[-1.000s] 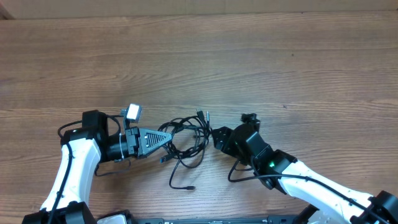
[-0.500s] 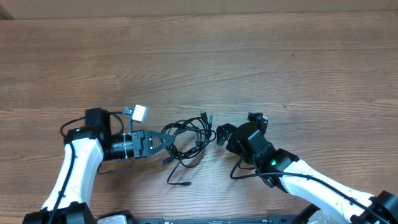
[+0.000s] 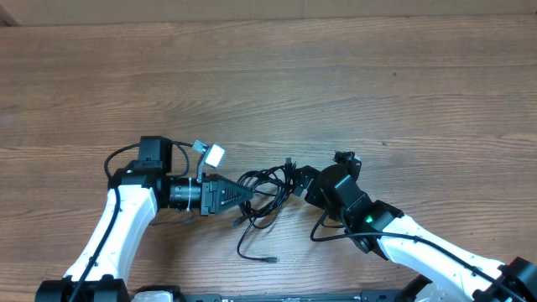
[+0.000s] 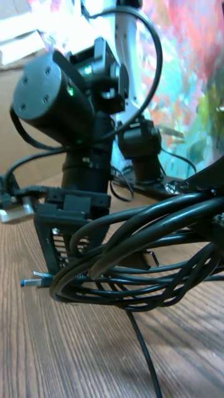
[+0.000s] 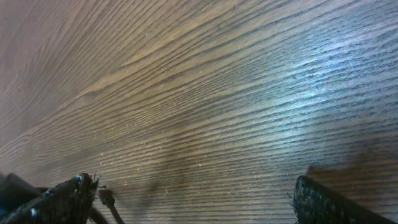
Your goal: Untangle cables
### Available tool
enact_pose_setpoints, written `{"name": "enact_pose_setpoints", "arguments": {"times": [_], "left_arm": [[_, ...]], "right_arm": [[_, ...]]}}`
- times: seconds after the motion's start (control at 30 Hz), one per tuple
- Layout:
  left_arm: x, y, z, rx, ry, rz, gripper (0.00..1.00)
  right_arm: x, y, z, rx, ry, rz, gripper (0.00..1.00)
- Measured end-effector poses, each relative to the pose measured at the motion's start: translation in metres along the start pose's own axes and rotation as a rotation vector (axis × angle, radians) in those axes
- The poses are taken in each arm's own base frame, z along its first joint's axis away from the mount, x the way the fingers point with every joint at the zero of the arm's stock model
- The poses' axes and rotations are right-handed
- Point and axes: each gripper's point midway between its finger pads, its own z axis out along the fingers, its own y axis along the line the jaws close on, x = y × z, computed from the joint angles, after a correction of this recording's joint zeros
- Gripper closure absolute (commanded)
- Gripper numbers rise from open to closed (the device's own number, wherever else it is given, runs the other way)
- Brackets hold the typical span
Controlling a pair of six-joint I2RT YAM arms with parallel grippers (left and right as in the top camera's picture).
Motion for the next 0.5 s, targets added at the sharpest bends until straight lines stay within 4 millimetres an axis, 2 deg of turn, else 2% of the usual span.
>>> {"name": "enact_pose_setpoints", "arguments": {"times": [0.33,0.43,0.5], "left_arm": [[-0.007,0.011,0.003,-0.054,0.001,0.052,0.96],[-0.014,0.025,0.009,-0.142,0.014,0.042,0.96],[-0.017,0.040,0.015,-0.247,0.022,-0.034,0.96]], "right_arm": [[0.000,0.000,0.000,-0.001,-0.001,0.000,0.00],[0.000,0.000,0.000,-0.002,-0.001,0.000,0.00],[-0.001,0.001,0.000,-0.004,-0.002,0.001,0.00]]}}
